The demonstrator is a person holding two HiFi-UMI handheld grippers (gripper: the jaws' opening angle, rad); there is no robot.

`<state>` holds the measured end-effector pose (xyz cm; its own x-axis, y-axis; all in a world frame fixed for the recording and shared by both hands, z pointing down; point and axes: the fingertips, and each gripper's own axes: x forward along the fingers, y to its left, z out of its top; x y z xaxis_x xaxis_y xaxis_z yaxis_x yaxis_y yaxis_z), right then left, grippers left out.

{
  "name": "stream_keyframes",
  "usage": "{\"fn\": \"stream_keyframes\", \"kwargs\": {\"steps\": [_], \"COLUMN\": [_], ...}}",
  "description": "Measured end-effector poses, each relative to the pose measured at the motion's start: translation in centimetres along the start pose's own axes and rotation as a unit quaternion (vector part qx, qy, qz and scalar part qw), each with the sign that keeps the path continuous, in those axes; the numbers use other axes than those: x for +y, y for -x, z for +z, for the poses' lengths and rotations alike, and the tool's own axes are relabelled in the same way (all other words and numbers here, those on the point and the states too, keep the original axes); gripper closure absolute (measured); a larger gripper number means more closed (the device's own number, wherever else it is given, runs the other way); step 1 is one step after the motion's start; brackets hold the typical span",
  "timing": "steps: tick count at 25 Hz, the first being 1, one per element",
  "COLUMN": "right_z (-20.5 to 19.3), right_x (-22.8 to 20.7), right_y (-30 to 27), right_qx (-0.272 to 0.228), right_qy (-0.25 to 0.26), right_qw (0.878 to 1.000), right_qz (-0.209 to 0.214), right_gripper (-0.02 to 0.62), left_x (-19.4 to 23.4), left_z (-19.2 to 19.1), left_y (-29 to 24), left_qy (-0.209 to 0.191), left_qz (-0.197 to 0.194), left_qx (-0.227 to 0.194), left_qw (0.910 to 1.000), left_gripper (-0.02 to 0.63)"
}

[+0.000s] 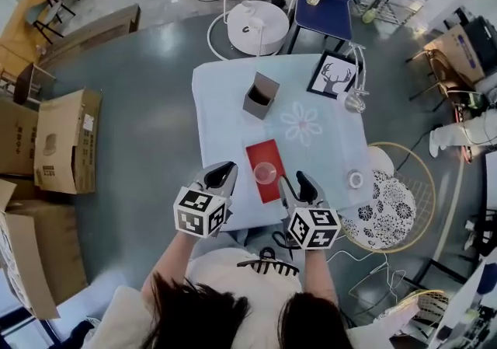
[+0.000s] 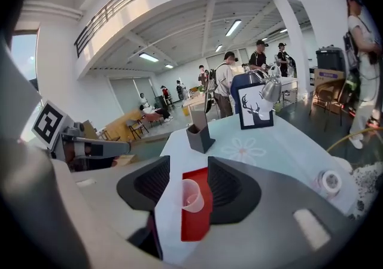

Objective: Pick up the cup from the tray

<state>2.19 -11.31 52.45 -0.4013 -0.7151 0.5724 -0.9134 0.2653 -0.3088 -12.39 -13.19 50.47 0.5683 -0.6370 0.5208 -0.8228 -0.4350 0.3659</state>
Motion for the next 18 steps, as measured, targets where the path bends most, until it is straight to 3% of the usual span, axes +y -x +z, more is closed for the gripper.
{"fn": "stream_keyframes", "kwargs": {"steps": [5,8,14,18], "right_z": [-0.3,-1.2,-4.1,-6.3], "right_x": [0.0,0.7,2.2,2.6], "right_y": [-1.5,-2.3,-4.1,-5.7], "right_qx": [0.021,0.027,0.049,0.084], "right_qy": [0.039,0.07,0.17,0.235], "right_qw": [0.998,0.994,0.974,0.954], "right_qz": [0.039,0.084,0.145,0.167], "right_gripper": [0.364,0.305,0.201,0.162], "left_x": [-0.3,-0.6,0.1,0.6], "left_z": [-0.6,-0.9,-1.7,-2.5], "left_y": [-1.8,-3.1,-4.2,-4.3], "left_qy": [0.008,0.013,0.023,0.0], "left_qz": [0.005,0.008,0.027,0.042], "left_qx": [0.025,0.034,0.054,0.079], "left_qw": [0.9997,0.9993,0.9979,0.996], "left_gripper": [0.597,0.595,0.594,0.594]}}
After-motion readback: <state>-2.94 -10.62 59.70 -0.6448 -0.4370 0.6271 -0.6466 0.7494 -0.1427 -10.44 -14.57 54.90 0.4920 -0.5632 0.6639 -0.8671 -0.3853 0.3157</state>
